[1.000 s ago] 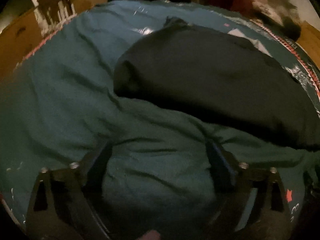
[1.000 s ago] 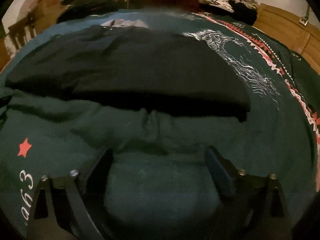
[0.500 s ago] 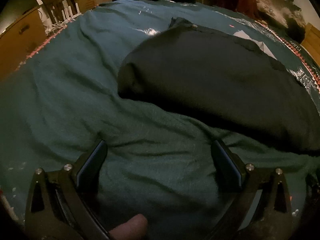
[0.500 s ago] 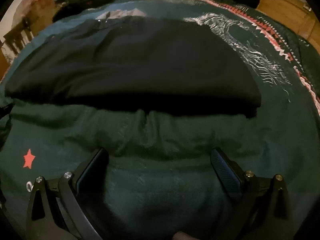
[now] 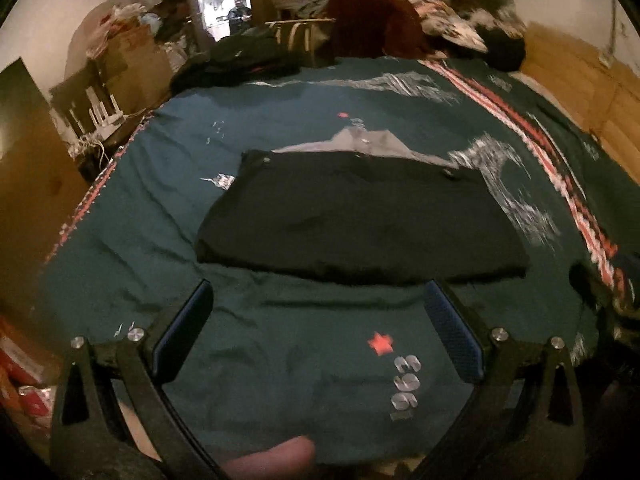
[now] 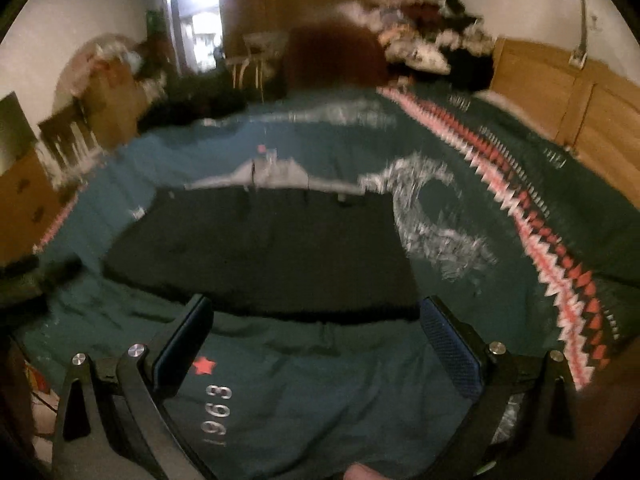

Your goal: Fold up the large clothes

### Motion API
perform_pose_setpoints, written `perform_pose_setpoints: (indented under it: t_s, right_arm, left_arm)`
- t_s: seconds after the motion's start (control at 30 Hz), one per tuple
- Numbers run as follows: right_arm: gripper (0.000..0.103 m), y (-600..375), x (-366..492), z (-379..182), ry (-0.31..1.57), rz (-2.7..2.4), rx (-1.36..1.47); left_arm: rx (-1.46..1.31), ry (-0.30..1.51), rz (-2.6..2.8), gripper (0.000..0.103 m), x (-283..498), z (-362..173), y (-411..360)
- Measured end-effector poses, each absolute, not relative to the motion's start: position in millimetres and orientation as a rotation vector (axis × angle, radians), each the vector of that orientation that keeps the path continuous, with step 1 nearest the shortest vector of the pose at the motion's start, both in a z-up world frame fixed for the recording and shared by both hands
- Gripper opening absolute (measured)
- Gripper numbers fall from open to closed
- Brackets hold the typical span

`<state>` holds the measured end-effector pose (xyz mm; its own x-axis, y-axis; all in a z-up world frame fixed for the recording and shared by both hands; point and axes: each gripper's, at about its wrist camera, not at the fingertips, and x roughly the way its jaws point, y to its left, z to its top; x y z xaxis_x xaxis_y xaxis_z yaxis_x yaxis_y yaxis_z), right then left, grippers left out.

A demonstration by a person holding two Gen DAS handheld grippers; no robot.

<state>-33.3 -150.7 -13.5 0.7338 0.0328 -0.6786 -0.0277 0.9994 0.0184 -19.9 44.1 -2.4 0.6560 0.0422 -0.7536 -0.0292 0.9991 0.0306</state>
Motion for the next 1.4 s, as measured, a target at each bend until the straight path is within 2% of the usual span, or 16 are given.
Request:
perform_pose_setpoints:
  t_s: [0.27, 1.4]
  right_arm:
    - [0.103, -136.6, -75.6, 19.1, 0.743, -0.007, -0.031]
    - [0.103, -108.6, -107.2, 29.9, 0.693, -0.038, -0.112]
  left_arm:
    - [0.014, 0.937, -0.043, 0.103, -47.0, -12.8, 24.6]
    - [0.064, 0.832, 0.102, 0.103, -60.9, -2.3, 29.9]
